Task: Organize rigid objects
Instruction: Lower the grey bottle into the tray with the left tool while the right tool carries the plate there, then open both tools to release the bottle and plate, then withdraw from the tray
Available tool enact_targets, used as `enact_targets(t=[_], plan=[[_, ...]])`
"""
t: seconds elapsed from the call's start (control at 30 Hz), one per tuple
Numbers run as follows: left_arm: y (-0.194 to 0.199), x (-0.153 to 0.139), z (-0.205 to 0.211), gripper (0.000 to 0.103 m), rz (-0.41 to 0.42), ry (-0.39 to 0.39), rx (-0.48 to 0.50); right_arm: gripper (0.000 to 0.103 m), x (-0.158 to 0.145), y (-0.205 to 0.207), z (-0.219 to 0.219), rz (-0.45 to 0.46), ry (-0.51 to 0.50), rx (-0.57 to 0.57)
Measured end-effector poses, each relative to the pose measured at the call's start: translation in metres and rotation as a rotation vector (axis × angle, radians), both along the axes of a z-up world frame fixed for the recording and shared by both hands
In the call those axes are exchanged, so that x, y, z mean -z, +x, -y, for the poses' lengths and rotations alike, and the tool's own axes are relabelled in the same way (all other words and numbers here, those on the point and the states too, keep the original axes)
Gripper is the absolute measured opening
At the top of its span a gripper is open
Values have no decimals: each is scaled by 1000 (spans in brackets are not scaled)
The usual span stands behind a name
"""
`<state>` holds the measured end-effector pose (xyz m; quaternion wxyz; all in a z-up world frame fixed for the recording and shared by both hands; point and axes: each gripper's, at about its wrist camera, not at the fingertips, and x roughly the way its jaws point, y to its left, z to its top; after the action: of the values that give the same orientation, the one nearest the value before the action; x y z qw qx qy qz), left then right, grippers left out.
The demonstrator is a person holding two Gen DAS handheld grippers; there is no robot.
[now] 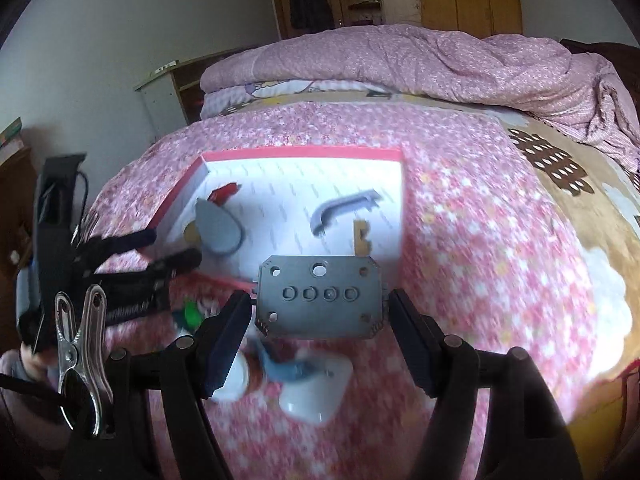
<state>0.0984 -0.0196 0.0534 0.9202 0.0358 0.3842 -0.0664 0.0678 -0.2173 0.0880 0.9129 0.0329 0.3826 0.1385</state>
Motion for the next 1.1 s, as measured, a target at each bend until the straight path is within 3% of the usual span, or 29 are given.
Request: enact_targets(t=[0.27,0.37,0.53,0.7,0.87,1.1], plan=[[7,5,-10,82,-27,-45,-19,72,24,50,-6,-74,0,35],[8,6,-11,82,-31,-29,-28,72,29,62,-8,-70,-6,51],[10,7,-12,83,-46,-26,-22,72,39,66,-14,-137,26,43],[11,5,-17,82,-55,-4,-45,72,41,53,-26,-124,-74,34],[5,6,-16,82,-48,3,-41,72,43,49,-19,-157,-17,41],[0,0,-20,82,-55,-41,-34,72,37,44,-14,-117,37,56]])
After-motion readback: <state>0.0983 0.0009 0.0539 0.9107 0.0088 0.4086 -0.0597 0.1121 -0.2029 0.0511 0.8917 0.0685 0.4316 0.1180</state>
